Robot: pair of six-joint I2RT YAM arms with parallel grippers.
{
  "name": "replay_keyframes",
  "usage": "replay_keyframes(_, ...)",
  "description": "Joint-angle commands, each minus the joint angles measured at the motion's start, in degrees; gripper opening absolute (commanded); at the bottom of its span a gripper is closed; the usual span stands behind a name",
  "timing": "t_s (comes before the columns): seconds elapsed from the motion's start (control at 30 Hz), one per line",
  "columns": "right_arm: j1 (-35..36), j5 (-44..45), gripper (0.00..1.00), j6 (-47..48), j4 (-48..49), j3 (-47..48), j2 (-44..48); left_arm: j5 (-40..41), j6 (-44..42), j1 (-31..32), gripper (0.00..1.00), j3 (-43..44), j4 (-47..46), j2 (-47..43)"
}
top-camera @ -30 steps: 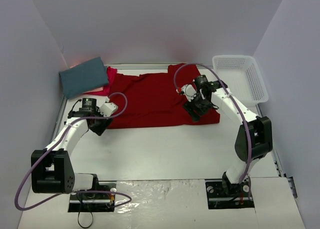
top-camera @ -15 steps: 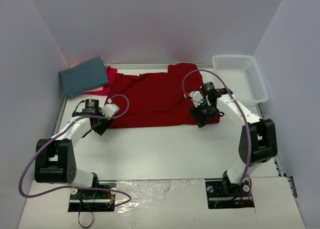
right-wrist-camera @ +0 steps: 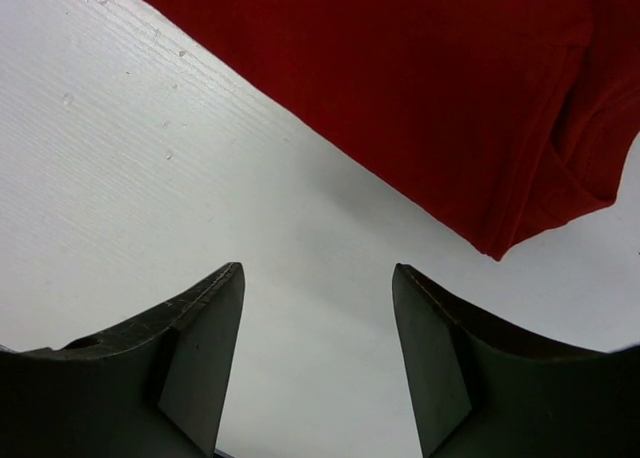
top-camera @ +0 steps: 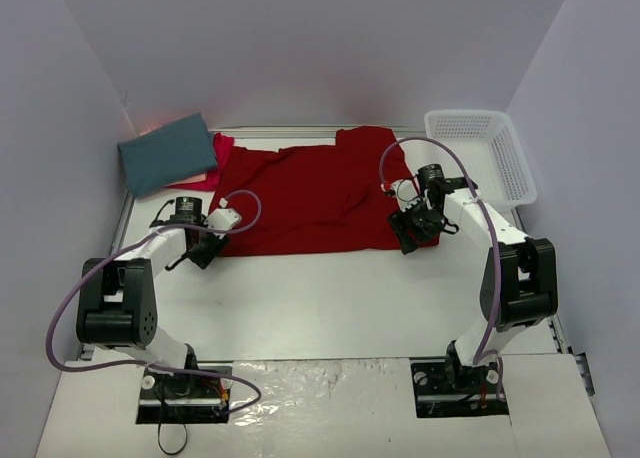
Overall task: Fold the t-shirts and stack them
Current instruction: Fold the flattened tshirt in 1/3 of the way
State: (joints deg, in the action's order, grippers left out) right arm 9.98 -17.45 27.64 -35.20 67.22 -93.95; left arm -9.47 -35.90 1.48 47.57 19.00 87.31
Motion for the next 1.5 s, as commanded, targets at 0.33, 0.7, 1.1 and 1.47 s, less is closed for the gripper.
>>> replay_keyframes(0.33,-2.15,-1.97,0.57,0.4,-0.92,-1.48,0.7,-2.65,-1.8,-0.33,0.26,5.95,2.09,4.36)
replay_keyframes(0.7,-4.0,4.26,0.59,-1.35,2.58,-2.53,-0.18,-2.13,-1.89,-0.33,0.02,7.27,4.11,4.98)
replay_keyframes(1.1,-5.94,7.96,0.59,-2.76,5.67,-2.18,-4.92,-1.6,-2.68,-0.42,0.02,6.48,4.64,2.87)
replay_keyframes(1.47,-6.2,7.96,0.59,-2.85,6.11,-0.95,-8.7,-1.25,-3.65,-0.42,0.02,5.78,4.29,3.48)
